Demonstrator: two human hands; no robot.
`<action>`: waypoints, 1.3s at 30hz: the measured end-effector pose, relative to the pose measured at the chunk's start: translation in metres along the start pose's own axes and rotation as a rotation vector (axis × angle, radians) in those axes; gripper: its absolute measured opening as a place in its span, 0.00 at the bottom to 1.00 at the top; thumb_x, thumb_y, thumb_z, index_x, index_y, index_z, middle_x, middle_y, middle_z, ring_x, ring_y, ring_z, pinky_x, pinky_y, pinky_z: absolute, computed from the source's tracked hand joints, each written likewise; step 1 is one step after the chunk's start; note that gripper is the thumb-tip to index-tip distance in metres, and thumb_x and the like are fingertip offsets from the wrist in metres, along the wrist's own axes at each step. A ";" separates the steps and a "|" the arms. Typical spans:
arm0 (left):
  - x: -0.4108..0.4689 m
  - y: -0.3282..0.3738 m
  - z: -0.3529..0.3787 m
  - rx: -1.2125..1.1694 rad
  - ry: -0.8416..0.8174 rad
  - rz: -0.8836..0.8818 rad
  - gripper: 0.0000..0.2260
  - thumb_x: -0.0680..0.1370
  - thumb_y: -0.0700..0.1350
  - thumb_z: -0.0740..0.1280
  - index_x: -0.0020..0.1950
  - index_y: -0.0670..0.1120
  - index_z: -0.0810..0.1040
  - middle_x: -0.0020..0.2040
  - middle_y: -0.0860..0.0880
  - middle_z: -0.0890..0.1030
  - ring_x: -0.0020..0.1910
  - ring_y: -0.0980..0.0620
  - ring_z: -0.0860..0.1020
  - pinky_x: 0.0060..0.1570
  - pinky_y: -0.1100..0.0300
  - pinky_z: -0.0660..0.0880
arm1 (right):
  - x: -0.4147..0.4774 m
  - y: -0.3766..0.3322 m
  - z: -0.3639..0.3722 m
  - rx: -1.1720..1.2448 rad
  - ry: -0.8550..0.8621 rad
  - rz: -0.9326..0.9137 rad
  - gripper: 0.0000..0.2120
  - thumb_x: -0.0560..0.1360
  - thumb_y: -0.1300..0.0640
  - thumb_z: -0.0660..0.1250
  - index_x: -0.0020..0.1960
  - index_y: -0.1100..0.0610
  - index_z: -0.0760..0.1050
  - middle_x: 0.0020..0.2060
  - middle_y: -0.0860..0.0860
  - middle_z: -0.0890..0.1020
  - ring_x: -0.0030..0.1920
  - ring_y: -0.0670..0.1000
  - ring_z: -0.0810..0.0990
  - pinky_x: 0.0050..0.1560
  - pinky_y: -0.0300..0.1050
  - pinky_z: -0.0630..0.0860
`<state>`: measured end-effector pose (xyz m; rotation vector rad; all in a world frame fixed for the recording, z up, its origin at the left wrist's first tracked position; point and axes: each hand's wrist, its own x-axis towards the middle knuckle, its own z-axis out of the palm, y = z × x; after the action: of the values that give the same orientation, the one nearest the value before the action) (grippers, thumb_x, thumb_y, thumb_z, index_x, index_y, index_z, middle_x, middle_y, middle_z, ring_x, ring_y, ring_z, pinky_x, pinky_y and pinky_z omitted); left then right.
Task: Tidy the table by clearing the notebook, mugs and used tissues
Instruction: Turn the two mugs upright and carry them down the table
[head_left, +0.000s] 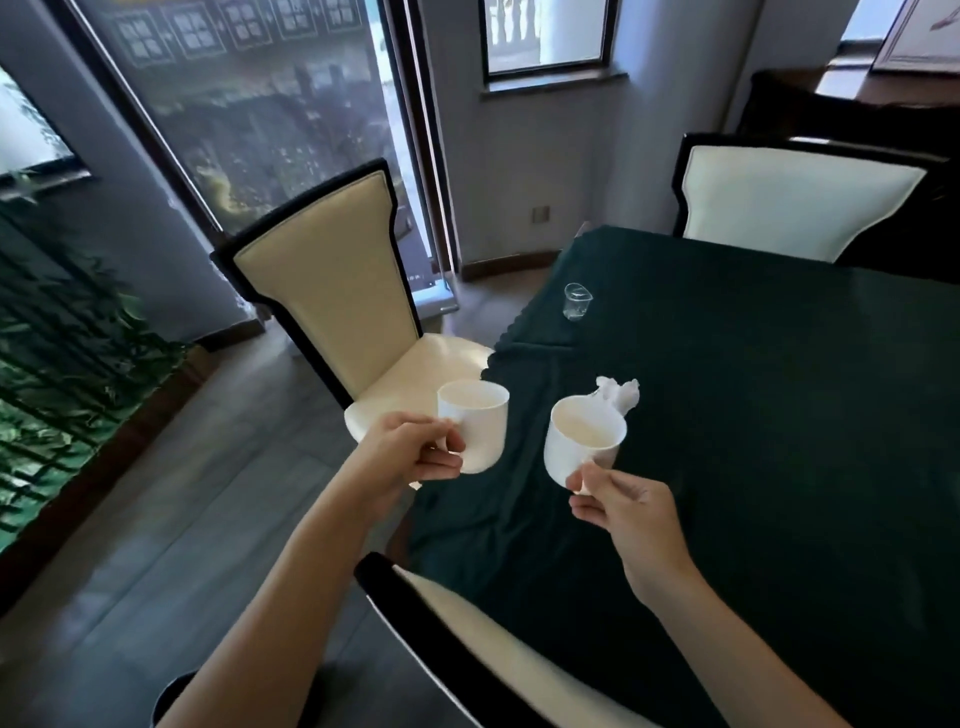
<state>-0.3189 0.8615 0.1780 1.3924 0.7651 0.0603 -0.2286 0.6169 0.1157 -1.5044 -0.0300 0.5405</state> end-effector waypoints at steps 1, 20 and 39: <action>0.013 -0.005 -0.002 0.012 -0.006 -0.036 0.14 0.84 0.37 0.66 0.41 0.36 0.85 0.34 0.47 0.86 0.32 0.52 0.86 0.36 0.60 0.85 | 0.008 0.007 0.003 -0.015 0.008 0.027 0.15 0.82 0.57 0.69 0.38 0.58 0.88 0.42 0.58 0.89 0.39 0.52 0.85 0.52 0.51 0.85; 0.125 -0.114 -0.012 -0.015 -0.094 -0.320 0.09 0.83 0.37 0.68 0.49 0.33 0.85 0.47 0.40 0.87 0.43 0.46 0.87 0.44 0.55 0.86 | 0.055 0.103 0.064 -0.182 0.161 0.325 0.15 0.80 0.56 0.70 0.36 0.55 0.88 0.38 0.48 0.89 0.41 0.49 0.90 0.53 0.50 0.86; 0.134 -0.151 -0.070 0.489 -0.480 -0.131 0.05 0.79 0.45 0.76 0.54 0.49 0.90 0.45 0.50 0.91 0.46 0.52 0.87 0.48 0.60 0.84 | 0.026 0.107 0.085 -0.257 0.223 0.468 0.04 0.77 0.58 0.75 0.44 0.53 0.89 0.42 0.50 0.91 0.49 0.51 0.89 0.46 0.40 0.85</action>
<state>-0.3113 0.9514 -0.0156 1.7211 0.4766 -0.5794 -0.2693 0.7022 0.0143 -1.8269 0.4509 0.7587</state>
